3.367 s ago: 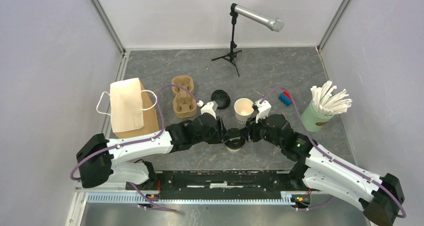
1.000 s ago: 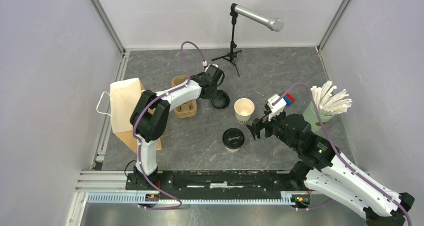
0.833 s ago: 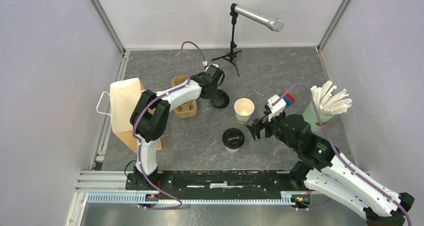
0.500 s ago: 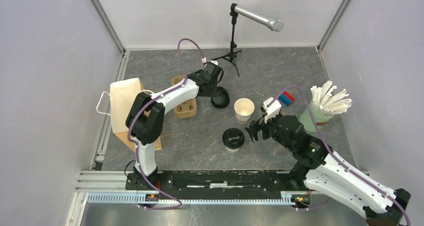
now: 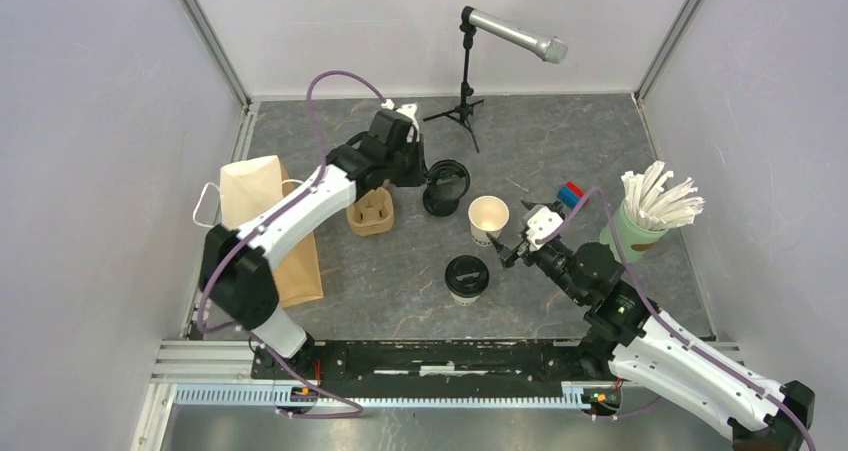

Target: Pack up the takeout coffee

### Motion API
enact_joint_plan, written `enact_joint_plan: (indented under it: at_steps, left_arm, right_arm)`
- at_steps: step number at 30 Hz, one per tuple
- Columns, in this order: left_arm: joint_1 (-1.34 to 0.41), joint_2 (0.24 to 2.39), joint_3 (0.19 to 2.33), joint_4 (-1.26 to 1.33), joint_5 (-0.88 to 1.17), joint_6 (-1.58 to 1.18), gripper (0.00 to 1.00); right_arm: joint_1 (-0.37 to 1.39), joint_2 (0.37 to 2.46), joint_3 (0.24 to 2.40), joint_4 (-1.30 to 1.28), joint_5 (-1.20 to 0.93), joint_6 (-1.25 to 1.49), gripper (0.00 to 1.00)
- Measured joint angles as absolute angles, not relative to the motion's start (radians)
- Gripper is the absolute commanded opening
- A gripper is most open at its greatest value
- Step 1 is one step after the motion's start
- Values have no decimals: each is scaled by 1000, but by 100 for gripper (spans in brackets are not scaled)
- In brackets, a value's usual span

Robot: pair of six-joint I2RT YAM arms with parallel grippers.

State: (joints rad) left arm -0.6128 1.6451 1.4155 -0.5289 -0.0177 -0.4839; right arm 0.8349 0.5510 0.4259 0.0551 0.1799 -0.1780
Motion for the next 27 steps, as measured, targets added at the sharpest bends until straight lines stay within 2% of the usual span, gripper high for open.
enact_joint_plan:
  at_steps: [9,15,27]
  left_arm:
    - [-590,1415,1223,-309,431,-704,2]
    - [-602,1359,1004,57,698,-1026,2]
    - [-692,1359,906,361,829,-1302,2]
  right_arm:
    - [835,488,244,476,19,-468,98]
    - [835,488,172,662,-110,-610,98]
    - [835,592,167,930,-248,-714,98]
